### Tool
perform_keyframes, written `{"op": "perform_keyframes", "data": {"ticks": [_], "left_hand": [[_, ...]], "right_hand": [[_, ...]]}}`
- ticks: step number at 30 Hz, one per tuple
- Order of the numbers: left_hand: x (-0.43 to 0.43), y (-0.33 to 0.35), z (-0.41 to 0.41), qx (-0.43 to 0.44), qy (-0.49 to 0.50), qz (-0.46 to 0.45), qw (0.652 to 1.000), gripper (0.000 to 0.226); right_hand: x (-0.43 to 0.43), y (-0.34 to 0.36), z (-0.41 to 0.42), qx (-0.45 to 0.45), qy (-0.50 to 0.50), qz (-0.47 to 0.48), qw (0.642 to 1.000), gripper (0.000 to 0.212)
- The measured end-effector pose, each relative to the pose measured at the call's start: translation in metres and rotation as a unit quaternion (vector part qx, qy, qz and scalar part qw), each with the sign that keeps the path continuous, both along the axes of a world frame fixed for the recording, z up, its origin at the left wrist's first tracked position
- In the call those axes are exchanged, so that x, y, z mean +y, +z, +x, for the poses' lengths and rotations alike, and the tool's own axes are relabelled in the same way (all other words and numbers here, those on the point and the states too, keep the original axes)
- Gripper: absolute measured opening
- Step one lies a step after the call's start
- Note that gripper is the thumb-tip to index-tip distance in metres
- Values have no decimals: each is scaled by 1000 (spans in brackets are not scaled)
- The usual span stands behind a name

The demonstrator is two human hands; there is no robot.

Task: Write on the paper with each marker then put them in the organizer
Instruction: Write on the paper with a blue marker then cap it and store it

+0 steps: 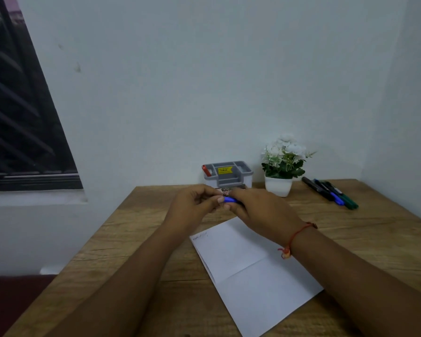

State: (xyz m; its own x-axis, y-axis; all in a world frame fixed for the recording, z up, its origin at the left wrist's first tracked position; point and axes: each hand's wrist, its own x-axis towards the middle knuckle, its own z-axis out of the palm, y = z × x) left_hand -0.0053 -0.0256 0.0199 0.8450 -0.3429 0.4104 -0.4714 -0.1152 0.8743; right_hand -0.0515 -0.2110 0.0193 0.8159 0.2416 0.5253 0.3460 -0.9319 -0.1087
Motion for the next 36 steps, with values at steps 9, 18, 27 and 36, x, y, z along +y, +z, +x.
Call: {"op": "perform_keyframes", "data": {"ticks": [9,18,27,36], "left_hand": [[22,-23,30,-29,162,210,964,15],[24,-32,41,-34,148,274,950,17],[27,-10,30,-34,114,261,958,6],[44,1,23,105,-118,334,929,33]], "right_hand": [[-2,-7,-4,62,-28,68,995,12],[5,-14,-3,74,25,110,991,9],[17,-16,-3,218,38,384,896,35],[30,-16,-7,218,33,543,810,15]]}}
